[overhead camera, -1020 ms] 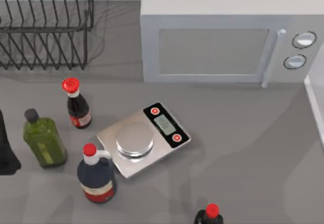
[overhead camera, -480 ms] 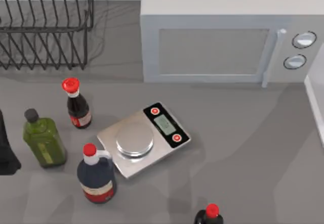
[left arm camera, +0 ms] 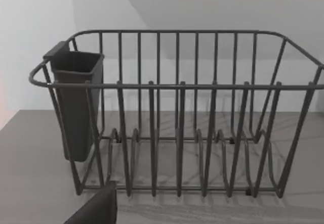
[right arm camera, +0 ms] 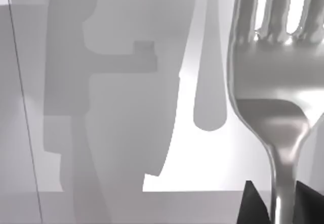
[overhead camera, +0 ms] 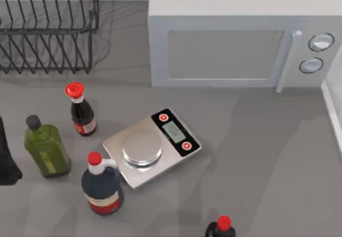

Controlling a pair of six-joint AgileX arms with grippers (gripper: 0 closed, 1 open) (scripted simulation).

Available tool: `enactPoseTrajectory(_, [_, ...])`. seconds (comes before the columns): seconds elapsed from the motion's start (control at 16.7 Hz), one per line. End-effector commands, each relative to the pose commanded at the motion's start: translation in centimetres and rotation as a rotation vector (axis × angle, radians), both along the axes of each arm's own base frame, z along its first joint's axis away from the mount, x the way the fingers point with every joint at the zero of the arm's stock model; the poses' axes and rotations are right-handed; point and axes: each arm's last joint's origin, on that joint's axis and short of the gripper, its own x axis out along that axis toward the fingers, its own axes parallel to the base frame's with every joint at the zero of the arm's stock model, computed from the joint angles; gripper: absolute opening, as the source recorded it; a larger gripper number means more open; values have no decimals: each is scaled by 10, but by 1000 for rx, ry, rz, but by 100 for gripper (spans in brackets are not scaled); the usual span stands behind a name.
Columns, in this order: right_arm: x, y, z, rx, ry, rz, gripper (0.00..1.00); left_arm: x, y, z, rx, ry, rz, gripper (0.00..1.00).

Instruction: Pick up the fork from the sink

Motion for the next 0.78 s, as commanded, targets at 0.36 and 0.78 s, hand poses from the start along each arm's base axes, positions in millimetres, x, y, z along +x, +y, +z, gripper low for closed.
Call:
enactPoseTrajectory(0.36, [-1, 8, 3, 2, 3, 0, 0, 0, 0, 0, 0, 0, 0, 100])
enactPoseTrajectory(0.78, [-64, 134, 64, 4, 8, -12, 0, 0, 0, 0, 0, 0, 0, 100])
